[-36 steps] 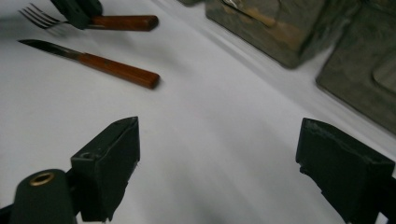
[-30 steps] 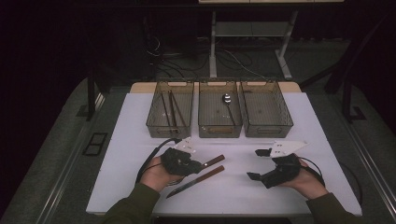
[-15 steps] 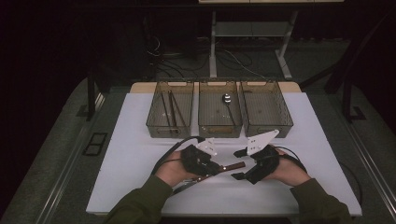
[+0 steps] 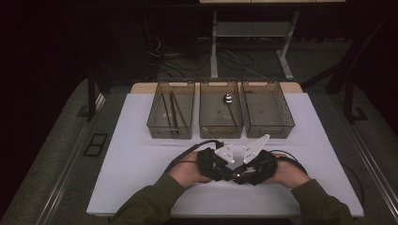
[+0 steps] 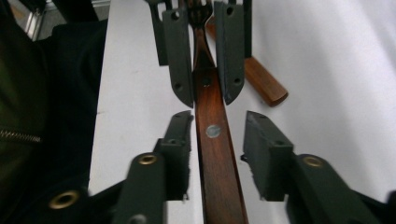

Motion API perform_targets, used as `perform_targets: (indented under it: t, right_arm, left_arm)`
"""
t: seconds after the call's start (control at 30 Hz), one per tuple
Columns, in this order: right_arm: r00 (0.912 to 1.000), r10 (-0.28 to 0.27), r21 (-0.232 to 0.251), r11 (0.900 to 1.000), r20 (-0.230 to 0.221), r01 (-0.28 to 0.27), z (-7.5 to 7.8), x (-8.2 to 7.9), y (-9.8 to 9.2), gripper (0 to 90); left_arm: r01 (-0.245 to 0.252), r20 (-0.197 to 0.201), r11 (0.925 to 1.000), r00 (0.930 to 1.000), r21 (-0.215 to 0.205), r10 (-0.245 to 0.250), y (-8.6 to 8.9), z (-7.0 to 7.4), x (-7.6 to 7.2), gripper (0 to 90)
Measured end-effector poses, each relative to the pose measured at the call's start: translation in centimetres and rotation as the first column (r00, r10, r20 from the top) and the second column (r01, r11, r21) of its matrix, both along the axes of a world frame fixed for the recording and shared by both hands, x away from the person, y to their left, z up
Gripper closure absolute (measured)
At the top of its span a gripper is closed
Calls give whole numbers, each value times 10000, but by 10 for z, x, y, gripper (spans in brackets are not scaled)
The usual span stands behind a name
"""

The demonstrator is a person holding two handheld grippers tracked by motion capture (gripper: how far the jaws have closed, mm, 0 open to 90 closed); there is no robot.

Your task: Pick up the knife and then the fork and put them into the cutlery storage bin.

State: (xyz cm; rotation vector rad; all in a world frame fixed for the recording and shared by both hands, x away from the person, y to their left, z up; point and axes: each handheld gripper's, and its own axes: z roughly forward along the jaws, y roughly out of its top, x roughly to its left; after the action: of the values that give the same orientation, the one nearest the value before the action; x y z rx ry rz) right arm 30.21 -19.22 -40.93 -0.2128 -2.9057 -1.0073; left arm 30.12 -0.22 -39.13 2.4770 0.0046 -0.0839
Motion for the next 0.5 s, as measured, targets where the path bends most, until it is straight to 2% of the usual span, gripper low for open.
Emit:
perform_targets:
  t: [0.1, 0.23, 0.33, 0.5]
  right_arm:
    - [9999, 154, -35, 9999, -54, -154, 0, -1, 1, 722]
    - [9990, 434, -35, 9991, -96, -434, -1, -1, 2, 750]
    - [9989, 420, -80, 9991, -226, -422, 0, -3, 2, 755]
    - [9988, 448, 0, 9990, -204, -448, 1, -4, 2, 757]
  left_arm:
    - [8, 17, 10000, 10000, 62, -8, 0, 0, -1, 772]
    - [201, 191, 9998, 9996, 51, -202, -1, -1, -2, 771]
    - [336, 256, 9994, 9991, 106, -339, 0, 0, -3, 770]
    - [413, 378, 9989, 9985, -242, -404, 4, 0, -3, 760]
